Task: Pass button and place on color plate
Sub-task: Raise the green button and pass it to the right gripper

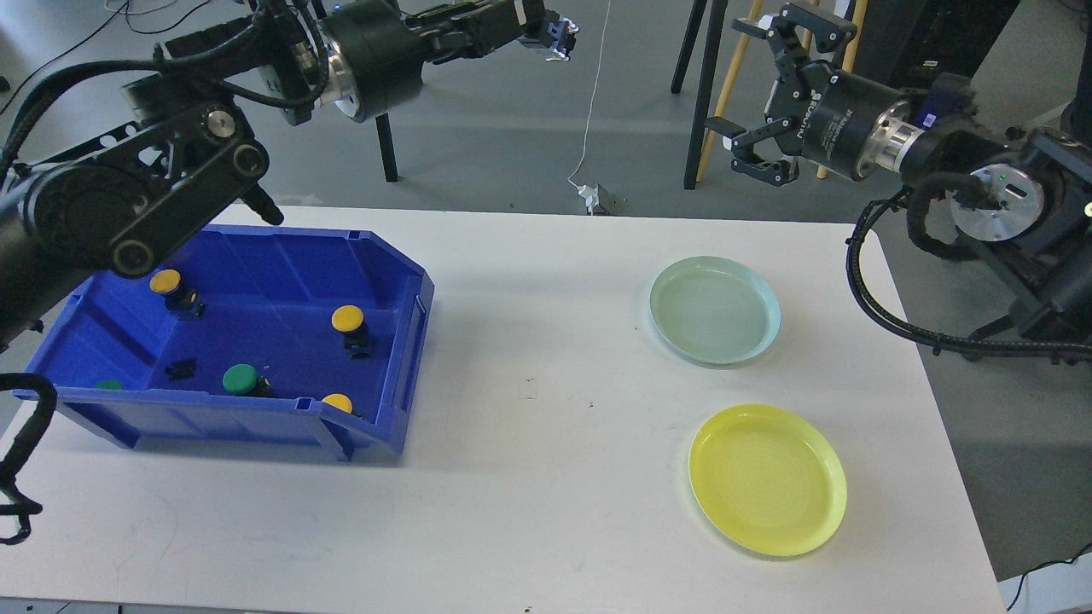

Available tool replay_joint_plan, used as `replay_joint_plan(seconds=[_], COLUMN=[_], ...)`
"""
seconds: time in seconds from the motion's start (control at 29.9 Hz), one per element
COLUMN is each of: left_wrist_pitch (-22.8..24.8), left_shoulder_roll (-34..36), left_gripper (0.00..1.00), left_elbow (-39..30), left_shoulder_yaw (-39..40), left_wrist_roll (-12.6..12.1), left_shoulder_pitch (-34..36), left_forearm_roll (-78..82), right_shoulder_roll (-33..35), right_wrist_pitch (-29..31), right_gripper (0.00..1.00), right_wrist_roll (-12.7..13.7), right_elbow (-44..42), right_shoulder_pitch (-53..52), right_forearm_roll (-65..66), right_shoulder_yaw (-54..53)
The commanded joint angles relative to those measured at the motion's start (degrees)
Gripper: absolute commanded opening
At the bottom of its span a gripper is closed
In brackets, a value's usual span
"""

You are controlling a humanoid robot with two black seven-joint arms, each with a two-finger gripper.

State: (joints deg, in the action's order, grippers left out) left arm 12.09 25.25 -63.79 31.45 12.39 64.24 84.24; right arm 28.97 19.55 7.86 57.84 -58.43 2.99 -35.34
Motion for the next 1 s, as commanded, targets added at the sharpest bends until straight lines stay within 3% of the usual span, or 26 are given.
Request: replay_joint_plan(seconds=[0.0, 0.33, 0.77, 0.97], left_wrist_pitch=[-3.20, -8.13, -8.48, -8.92], left_shoulder_roll=[-1.96, -6.79, -8.20, -8.99], left_gripper=[0.25, 0.24, 0.24, 0.24], left_elbow=[1.03, 3.23, 4.29, 4.29], left_shoulder_yaw=[0.01, 0.01, 0.01, 0.10], left_wrist_roll=[0.35, 0.97, 0.88, 0.88], left_shoulder_pitch=[-0.26, -0.17, 0.00, 0.27], left_forearm_roll=[2.59, 4.62, 4.53, 4.36], right_shoulder_roll=[-1.71, -4.35, -6.29, -6.38], right_wrist_pitch=[-0.66, -0.66, -0.66, -0.92], right_gripper=[0.99, 0.99, 0.99, 0.89], right_wrist_roll=[1.71, 3.91, 3.65, 2.77], right_elbow=[0.25, 1.13, 1.40, 1.05], right_shoulder_pitch=[-1.77, -4.32, -6.61, -6.43], right_forearm_roll=[-2.37, -2.90, -3.34, -2.64], right_shoulder_yaw=[0.10, 0.45, 0.98, 1.07])
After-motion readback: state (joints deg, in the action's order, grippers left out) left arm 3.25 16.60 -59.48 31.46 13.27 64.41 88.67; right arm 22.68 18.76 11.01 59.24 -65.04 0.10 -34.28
